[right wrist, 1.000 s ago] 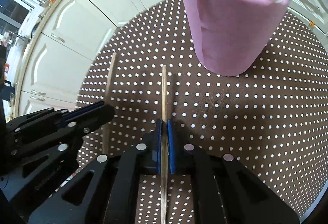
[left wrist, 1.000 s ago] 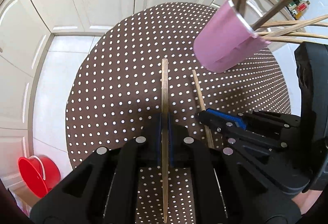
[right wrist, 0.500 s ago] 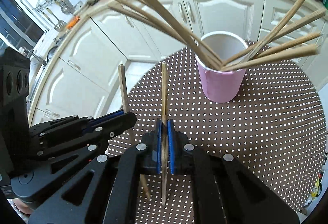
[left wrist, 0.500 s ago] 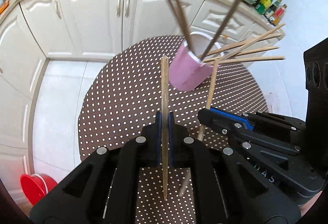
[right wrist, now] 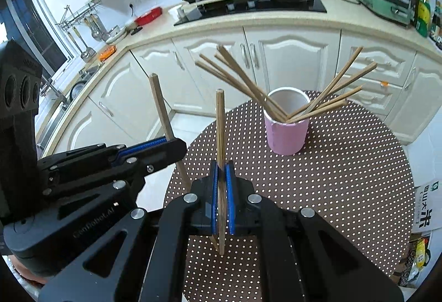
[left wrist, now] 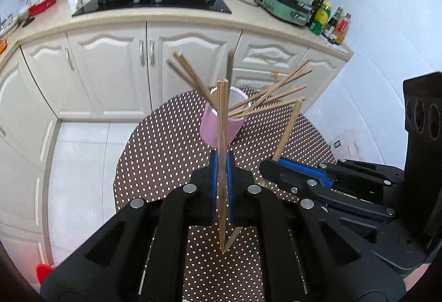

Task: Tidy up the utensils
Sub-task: 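Lift the left gripper's chopstick toward the pink cup while the right gripper raises its chopstick, then carry both held chopsticks upright over the pink cup's rim and lower them in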

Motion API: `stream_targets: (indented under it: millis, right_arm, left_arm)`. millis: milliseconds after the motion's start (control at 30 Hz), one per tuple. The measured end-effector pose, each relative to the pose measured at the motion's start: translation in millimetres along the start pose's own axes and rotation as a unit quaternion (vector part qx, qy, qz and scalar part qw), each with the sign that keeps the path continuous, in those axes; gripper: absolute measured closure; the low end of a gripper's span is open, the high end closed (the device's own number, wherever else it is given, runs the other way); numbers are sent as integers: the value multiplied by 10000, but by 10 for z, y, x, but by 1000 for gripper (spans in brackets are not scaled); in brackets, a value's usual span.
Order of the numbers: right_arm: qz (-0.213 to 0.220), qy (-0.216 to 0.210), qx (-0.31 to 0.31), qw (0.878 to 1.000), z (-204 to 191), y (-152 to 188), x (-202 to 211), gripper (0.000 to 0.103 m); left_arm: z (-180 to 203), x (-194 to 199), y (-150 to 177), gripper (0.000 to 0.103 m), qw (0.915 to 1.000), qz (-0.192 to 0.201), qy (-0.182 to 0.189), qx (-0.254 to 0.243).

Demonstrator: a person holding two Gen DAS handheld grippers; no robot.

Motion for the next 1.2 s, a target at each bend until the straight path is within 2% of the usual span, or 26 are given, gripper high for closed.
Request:
stream_targets:
  millis: [233, 567, 900, 1200]
  right_arm:
    - [324, 114, 53, 9994, 37, -132, 226, 98]
    - [863, 266, 5, 9959, 337, -584, 512, 98]
    - [1148, 384, -62, 9926, 715, -1027, 557, 98]
    - [1253, 385, -36, 9914, 889, -1301, 423, 98]
  left_arm:
    - [100, 210, -183, 97, 9994, 319, 55, -97]
    - [276, 325, -686, 97, 9964, 837, 102, -120]
    - [273, 157, -1288, 97, 9918, 1269, -76, 112]
    - [250, -104, -1562, 97, 9898, 1382, -297, 167]
Point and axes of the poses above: each gripper's, at about its wrist camera, not at the fingertips, and x roughly against the way its jaws point, z to its right, y to its underside, the point moved 8 cm from there along -x, roughly the way its jaws point, and after that the axes turned 6 degrees about -z, right-handed, at the moved point
